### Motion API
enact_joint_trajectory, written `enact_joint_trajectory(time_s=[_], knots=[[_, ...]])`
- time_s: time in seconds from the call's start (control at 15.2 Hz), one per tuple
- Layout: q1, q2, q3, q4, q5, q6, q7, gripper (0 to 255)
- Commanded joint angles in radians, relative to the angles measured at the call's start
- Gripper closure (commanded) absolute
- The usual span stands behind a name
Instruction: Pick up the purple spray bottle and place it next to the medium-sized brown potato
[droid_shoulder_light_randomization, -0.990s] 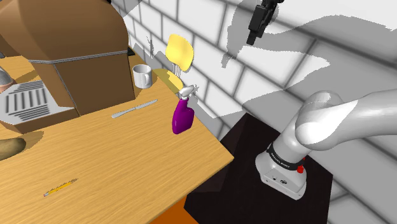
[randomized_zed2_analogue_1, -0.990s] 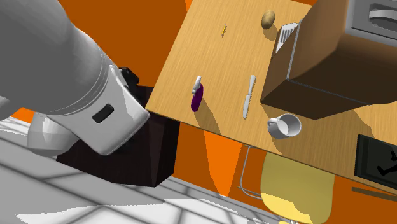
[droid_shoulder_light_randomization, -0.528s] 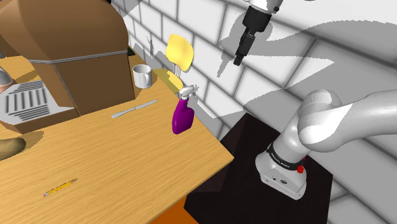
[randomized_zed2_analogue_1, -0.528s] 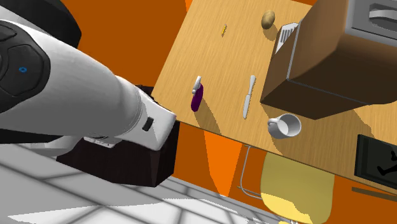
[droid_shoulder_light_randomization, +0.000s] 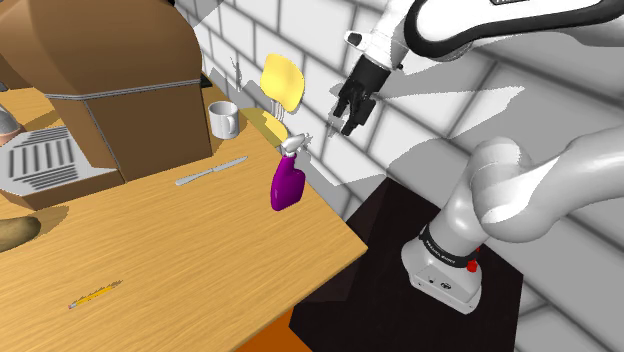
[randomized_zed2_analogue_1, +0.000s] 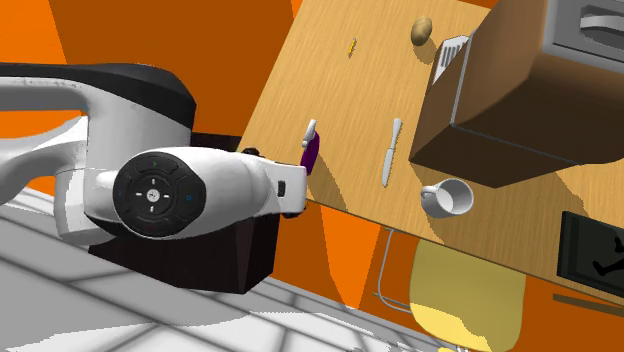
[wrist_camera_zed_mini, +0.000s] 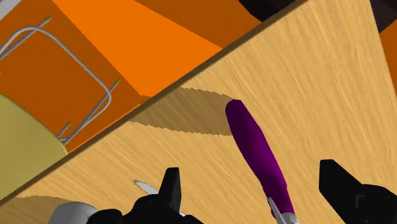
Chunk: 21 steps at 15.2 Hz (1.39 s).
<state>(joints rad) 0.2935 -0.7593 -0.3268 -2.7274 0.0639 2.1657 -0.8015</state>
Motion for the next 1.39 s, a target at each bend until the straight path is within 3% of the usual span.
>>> enact_joint_trajectory(time_s=[0.0,0.26,0.59,1.12,1.32], knots=[[0.064,0.04,-0.056,-0.034,0.031,0.095,-0.119,0],[0.235,0.146,-0.192,-0.065,0.125,0.263,-0.371,0],[0.545,0.283,-0.422,-0.053,0.319,0.418,-0.74,0],[0.738,0.391,-0.538,-0.046,0.485,0.529,-0.856,0],[0.738,0.391,-0.538,-0.046,0.485,0.529,-0.856,0]])
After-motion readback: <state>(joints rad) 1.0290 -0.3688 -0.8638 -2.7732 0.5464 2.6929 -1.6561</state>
